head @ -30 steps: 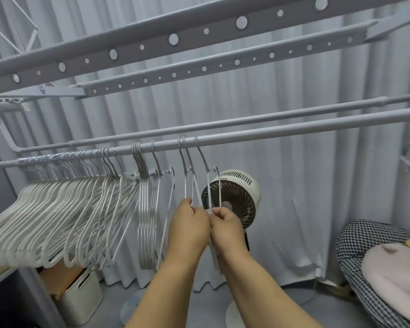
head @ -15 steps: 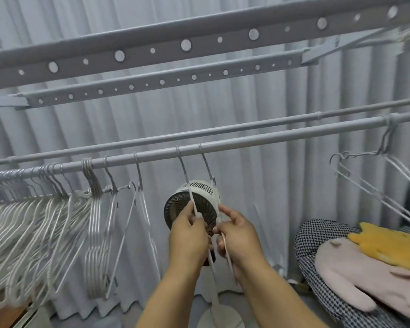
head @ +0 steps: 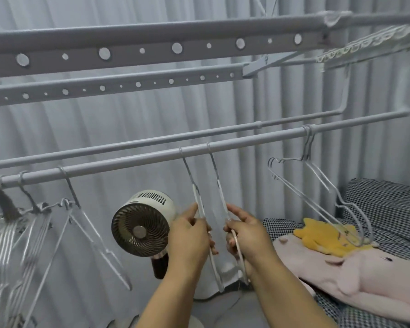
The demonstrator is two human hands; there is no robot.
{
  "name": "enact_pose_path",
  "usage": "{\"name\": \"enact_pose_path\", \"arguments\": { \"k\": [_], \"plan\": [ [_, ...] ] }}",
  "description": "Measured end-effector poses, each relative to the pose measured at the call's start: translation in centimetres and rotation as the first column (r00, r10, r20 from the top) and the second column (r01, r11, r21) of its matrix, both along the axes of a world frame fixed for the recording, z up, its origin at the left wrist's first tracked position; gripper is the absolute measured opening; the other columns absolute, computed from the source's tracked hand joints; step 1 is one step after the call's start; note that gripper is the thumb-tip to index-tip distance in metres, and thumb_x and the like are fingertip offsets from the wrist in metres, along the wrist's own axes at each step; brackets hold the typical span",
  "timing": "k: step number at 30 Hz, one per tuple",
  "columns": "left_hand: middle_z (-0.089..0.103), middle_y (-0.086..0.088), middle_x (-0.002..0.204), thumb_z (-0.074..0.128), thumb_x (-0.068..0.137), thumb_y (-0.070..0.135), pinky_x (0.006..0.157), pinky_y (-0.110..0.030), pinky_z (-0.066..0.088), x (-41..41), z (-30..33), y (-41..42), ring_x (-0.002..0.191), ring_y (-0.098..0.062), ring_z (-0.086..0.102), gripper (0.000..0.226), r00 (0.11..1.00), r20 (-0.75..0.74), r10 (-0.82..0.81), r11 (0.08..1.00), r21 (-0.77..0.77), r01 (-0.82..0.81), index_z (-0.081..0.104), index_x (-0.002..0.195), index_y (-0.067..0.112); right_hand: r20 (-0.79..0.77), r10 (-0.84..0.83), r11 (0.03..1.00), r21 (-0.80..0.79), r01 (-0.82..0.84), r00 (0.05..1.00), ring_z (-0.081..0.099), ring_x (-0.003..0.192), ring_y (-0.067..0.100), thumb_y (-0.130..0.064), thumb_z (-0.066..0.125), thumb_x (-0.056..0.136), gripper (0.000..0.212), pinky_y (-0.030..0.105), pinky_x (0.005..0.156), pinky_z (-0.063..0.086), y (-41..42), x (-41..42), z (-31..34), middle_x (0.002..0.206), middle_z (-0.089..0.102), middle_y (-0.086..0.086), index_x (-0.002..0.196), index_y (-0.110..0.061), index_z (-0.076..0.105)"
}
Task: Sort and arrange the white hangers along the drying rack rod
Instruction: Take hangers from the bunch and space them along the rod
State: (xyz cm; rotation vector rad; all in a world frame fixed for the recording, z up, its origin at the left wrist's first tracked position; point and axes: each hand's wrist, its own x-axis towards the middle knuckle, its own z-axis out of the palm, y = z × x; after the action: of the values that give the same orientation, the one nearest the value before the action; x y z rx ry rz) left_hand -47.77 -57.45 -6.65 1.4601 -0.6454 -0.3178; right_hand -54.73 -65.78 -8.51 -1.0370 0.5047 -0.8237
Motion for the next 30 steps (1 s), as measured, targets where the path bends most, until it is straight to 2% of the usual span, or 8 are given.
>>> {"name": "enact_pose_path", "arguments": {
  "k": [8, 13, 16, 18, 23, 25, 27, 30],
  "plan": [
    [0.051, -0.009, 0.067, 0.040, 0.091, -0.008, 0.040, -0.025, 0.044, -3.3, 0.4, -4.5, 0.041, -0.013, 0.048, 0.054, 0.995, -0.014, -0.101, 0.995, 0.021, 0.101, 0.052, 0.139, 0.012, -0.005, -0.049, 0.999, 0.000, 0.049, 0.999, 0.038, 0.034, 0.008, 0.007, 0.044, 0.092, 0.044, 0.018, 0.032, 0.032, -4.5, -3.9, 0.6, 0.062, 0.053, 0.007, 0.119, -0.022, 0.062],
    [0.052, -0.011, 0.067, 0.039, 0.091, -0.009, 0.040, -0.025, 0.044, -5.4, 1.0, -7.1, 0.041, -0.013, 0.047, 0.056, 0.991, -0.025, -0.135, 0.991, 0.015, 0.135, 0.047, 0.141, 0.014, 0.013, -0.089, 0.996, 0.013, 0.089, 0.996, 0.037, 0.035, 0.009, 0.008, 0.043, 0.092, 0.042, 0.019, 0.032, 0.030, -6.8, -5.8, 0.7, 0.060, 0.052, 0.006, 0.103, -0.026, 0.064],
    [0.051, -0.009, 0.063, 0.039, 0.090, -0.009, 0.040, -0.026, 0.044, -6.6, 1.4, -8.5, 0.041, -0.015, 0.045, 0.051, 0.989, 0.011, -0.150, 0.988, 0.032, 0.150, 0.059, 0.127, 0.019, 0.036, -0.097, 0.995, 0.042, 0.095, 0.995, 0.036, 0.033, 0.008, 0.008, 0.041, 0.093, 0.041, 0.017, 0.030, 0.030, -8.3, -6.7, 0.7, 0.061, 0.050, 0.008, 0.107, -0.024, 0.063],
    [0.052, -0.008, 0.061, 0.040, 0.089, -0.009, 0.042, -0.026, 0.044, -7.2, 1.5, -9.5, 0.042, -0.016, 0.046, 0.053, 0.989, 0.020, -0.149, 0.988, 0.053, 0.148, 0.055, 0.132, 0.019, 0.048, -0.101, 0.993, 0.073, 0.097, 0.994, 0.036, 0.032, 0.008, 0.008, 0.041, 0.093, 0.041, 0.016, 0.030, 0.030, -9.3, -7.2, 0.7, 0.062, 0.050, 0.008, 0.111, -0.022, 0.062],
    [0.055, -0.005, 0.058, 0.043, 0.085, -0.004, 0.058, -0.042, 0.052, -8.4, 1.4, -12.0, 0.051, -0.024, 0.051, 0.052, 0.986, 0.078, -0.147, 0.984, 0.113, 0.138, 0.061, 0.125, 0.023, 0.112, -0.092, 0.989, 0.130, 0.077, 0.989, 0.035, 0.032, 0.008, 0.010, 0.040, 0.092, 0.040, 0.015, 0.030, 0.027, -11.0, -8.6, 0.7, 0.058, 0.047, 0.006, 0.105, -0.019, 0.064],
    [0.056, -0.003, 0.054, 0.042, 0.084, -0.004, 0.060, -0.044, 0.053, -9.1, 1.5, -12.7, 0.054, -0.025, 0.052, 0.053, 0.985, 0.095, -0.144, 0.984, 0.119, 0.133, 0.062, 0.115, 0.034, 0.126, -0.088, 0.988, 0.137, 0.071, 0.988, 0.034, 0.032, 0.007, 0.011, 0.039, 0.091, 0.041, 0.014, 0.029, 0.025, -11.5, -9.2, 0.9, 0.057, 0.046, 0.006, 0.101, -0.019, 0.065],
    [0.055, 0.001, 0.050, 0.041, 0.083, -0.006, 0.061, -0.049, 0.053, -9.6, 1.6, -13.5, 0.055, -0.025, 0.051, 0.051, 0.983, 0.105, -0.149, 0.984, 0.115, 0.136, 0.067, 0.105, 0.033, 0.135, -0.084, 0.987, 0.147, 0.064, 0.987, 0.033, 0.031, 0.007, 0.012, 0.038, 0.091, 0.041, 0.014, 0.029, 0.024, -12.2, -9.7, 1.0, 0.058, 0.045, 0.007, 0.099, -0.019, 0.064],
    [0.058, 0.000, 0.059, 0.042, 0.085, -0.004, 0.059, -0.044, 0.053, -10.2, 1.6, -14.5, 0.055, -0.023, 0.053, 0.052, 0.983, 0.105, -0.148, 0.983, 0.129, 0.134, 0.061, 0.123, 0.026, 0.152, -0.084, 0.985, 0.163, 0.058, 0.985, 0.034, 0.031, 0.007, 0.012, 0.037, 0.091, 0.043, 0.013, 0.029, 0.023, -13.2, -10.2, 0.9, 0.060, 0.044, 0.008, 0.111, -0.015, 0.062]
  ]
}}
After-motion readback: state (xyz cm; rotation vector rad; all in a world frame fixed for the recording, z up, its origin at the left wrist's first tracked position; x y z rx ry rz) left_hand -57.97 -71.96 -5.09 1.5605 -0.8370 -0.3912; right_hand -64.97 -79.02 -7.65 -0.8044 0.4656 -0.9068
